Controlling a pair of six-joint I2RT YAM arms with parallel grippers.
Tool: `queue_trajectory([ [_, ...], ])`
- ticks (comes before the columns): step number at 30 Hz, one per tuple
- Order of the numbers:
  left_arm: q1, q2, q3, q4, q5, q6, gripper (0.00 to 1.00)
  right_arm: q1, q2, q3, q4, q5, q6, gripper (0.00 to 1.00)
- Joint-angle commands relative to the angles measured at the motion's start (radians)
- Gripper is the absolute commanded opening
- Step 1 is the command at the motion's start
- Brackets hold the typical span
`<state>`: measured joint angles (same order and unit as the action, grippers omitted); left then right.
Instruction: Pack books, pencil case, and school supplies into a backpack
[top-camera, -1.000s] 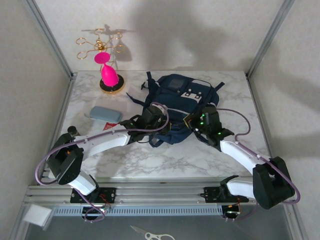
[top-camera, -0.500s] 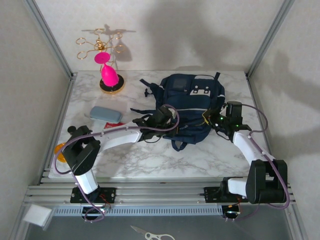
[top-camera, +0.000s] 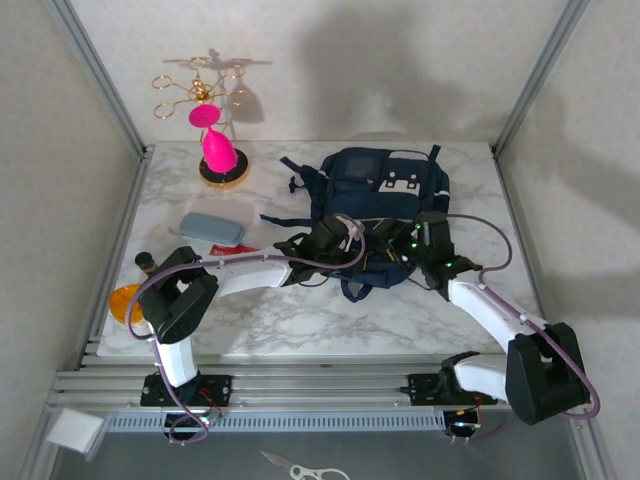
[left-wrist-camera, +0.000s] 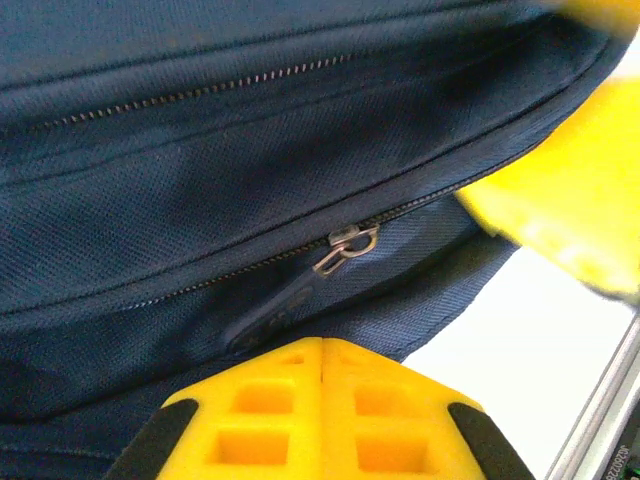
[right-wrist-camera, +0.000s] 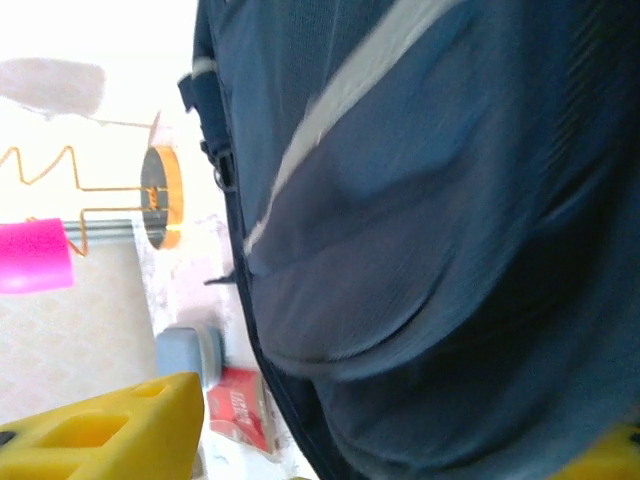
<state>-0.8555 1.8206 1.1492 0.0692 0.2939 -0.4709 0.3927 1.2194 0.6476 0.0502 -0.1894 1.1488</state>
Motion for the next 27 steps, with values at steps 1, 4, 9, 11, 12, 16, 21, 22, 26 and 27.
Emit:
queue_trajectory([
  [1,0.003,-0.014,-0.014,0.055,0.017,-0.009,0.0,0.065,0.07,0.005,0.115,0.111,0.081,0.59],
  [4,0.011,-0.048,-0.023,0.036,-0.003,0.002,0.0,0.071,0.127,0.058,0.109,0.125,0.046,0.43],
  [9,0.063,-0.167,-0.103,0.041,-0.019,0.049,0.03,0.061,0.084,0.102,0.078,0.115,0.014,0.08],
  [11,0.097,-0.203,-0.126,0.045,0.02,0.069,0.1,0.037,0.067,0.101,0.091,0.049,0.028,0.0],
  [12,0.114,-0.216,-0.137,0.053,0.054,0.083,0.16,0.023,0.06,0.101,0.11,0.008,0.032,0.0],
  [16,0.135,-0.245,-0.133,0.071,0.16,0.133,0.29,-0.013,0.047,0.105,0.146,-0.106,0.04,0.0],
  [21,0.131,-0.218,-0.132,0.135,0.232,0.169,0.43,-0.044,0.017,0.09,0.189,-0.174,0.074,0.0],
  [22,0.131,-0.211,-0.132,0.143,0.247,0.181,0.43,-0.047,0.011,0.089,0.187,-0.173,0.074,0.0],
  [26,0.131,-0.194,-0.144,0.167,0.25,0.225,0.46,-0.061,0.005,0.081,0.189,-0.204,0.083,0.0],
  [27,0.133,-0.185,-0.147,0.182,0.237,0.226,0.47,-0.062,0.003,0.077,0.194,-0.205,0.087,0.0],
])
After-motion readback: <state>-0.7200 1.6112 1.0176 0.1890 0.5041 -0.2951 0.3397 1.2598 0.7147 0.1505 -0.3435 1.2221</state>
